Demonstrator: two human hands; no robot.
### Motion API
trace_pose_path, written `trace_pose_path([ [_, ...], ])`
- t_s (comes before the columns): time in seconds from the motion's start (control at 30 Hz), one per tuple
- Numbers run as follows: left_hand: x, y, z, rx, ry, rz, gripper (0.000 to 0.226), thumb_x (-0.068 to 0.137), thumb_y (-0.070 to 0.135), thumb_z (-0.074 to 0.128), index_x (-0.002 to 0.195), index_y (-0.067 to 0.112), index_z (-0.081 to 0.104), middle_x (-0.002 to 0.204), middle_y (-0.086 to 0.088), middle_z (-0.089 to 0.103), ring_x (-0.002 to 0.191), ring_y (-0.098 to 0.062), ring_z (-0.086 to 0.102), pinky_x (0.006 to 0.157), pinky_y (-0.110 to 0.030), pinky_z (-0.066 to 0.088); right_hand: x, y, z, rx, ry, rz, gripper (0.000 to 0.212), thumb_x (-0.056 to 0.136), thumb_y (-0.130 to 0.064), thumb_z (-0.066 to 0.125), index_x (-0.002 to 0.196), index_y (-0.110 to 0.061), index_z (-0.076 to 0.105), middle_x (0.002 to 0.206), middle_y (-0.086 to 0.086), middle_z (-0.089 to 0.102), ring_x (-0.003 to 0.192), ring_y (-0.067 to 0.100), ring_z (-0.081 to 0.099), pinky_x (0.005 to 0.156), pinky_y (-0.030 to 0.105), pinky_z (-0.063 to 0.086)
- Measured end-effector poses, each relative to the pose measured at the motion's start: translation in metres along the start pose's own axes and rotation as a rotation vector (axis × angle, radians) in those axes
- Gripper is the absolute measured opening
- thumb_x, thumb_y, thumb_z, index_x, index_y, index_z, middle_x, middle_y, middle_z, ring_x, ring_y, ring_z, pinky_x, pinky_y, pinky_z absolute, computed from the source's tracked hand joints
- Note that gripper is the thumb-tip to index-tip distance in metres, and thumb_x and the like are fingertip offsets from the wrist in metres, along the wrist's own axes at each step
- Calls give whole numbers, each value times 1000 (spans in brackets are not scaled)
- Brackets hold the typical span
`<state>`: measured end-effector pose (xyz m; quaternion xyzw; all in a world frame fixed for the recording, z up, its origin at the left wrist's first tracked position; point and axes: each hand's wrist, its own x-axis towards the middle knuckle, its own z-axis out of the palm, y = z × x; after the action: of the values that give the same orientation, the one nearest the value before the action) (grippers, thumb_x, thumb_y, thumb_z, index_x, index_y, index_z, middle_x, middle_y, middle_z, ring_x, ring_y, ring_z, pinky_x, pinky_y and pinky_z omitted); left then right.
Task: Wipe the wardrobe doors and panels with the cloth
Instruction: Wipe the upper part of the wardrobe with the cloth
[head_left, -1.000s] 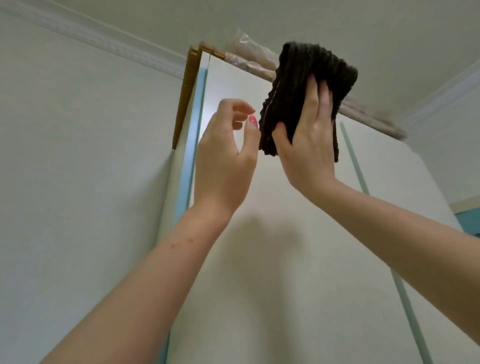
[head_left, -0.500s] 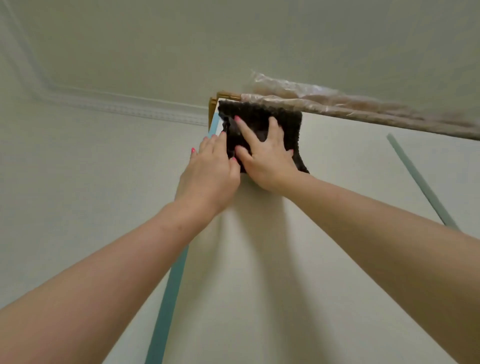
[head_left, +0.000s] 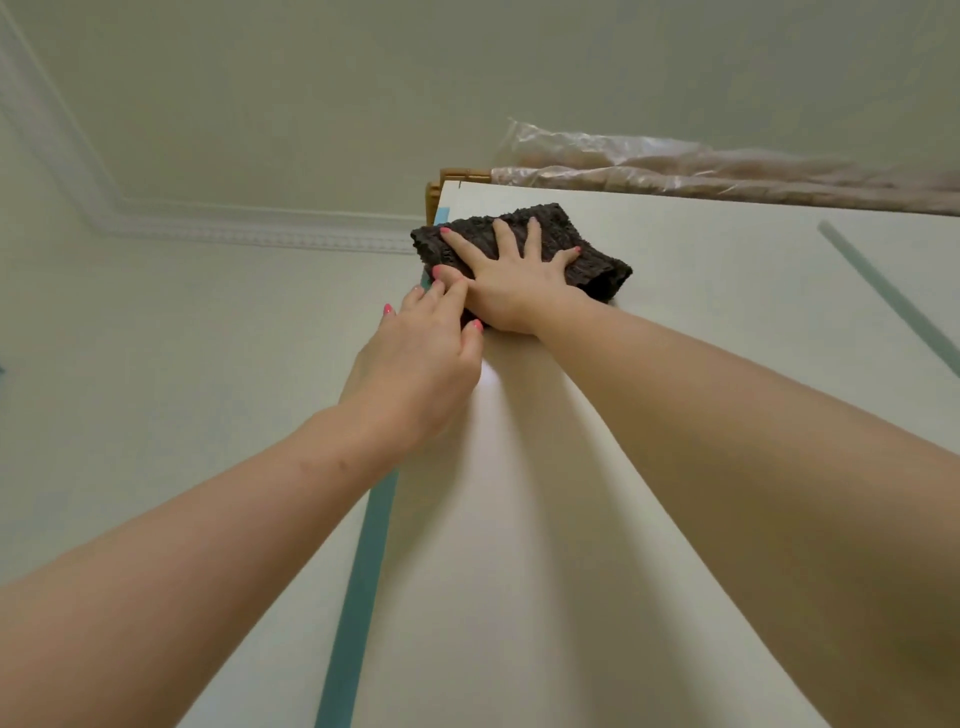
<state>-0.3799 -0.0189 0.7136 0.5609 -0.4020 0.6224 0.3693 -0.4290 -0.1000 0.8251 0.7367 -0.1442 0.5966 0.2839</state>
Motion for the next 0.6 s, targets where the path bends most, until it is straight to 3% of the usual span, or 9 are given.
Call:
trace_pose_path([
  [0.1, 2, 10, 1, 43, -39, -4, 52, 98, 30, 26, 147, 18, 15, 156, -3, 16, 143, -16, 9, 114, -35, 4, 6, 54, -7, 44, 34, 51, 55, 95, -67, 18, 147, -54, 4, 162, 0, -4, 148, 31, -11, 109, 71, -4],
  [0.23, -6, 10, -7, 0, -40, 7, 52, 98, 34, 27, 148, 22, 16, 157, 1, 9, 144, -12, 5, 113, -30, 8, -18, 147, -6, 84, 47, 371, 55, 96, -65, 16, 148, -51, 6, 162, -1, -2, 148, 30, -8, 111, 69, -3],
  [0.33, -15, 10, -8, -37, -24, -31, 51, 98, 33, 28, 147, 21, 19, 157, 1, 11, 143, -11, 6, 112, -28, 9, -28, 149, -4, 105, 13, 398, 53, 97, -61, 16, 148, -50, 5, 162, -4, -4, 148, 30, -11, 112, 66, -6],
  [0.43, -17, 18, -4, -17, -22, 8, 51, 98, 28, 28, 147, 17, 19, 156, -2, 14, 143, -12, 7, 112, -26, 0, -39, 109, -6, 111, 17, 149, 50, 98, -60, 19, 146, -55, 6, 162, -8, -5, 148, 27, -13, 114, 63, -9],
  [0.53, -8, 30, 2, -50, 55, 18, 50, 98, 24, 30, 146, 13, 22, 155, -5, 20, 143, -15, 11, 113, -29, 1, -71, 67, 1, 15, -2, -227, 49, 96, -62, 18, 143, -57, 4, 161, -15, -6, 148, 18, -13, 116, 58, -8],
  [0.6, -6, 42, 6, -80, 64, -5, 50, 97, 23, 31, 145, 13, 24, 154, -6, 21, 143, -16, 12, 114, -29, 3, -81, 65, -1, -15, -61, -347, 50, 96, -60, 16, 144, -55, 3, 160, -17, -6, 148, 13, -12, 118, 54, -6],
])
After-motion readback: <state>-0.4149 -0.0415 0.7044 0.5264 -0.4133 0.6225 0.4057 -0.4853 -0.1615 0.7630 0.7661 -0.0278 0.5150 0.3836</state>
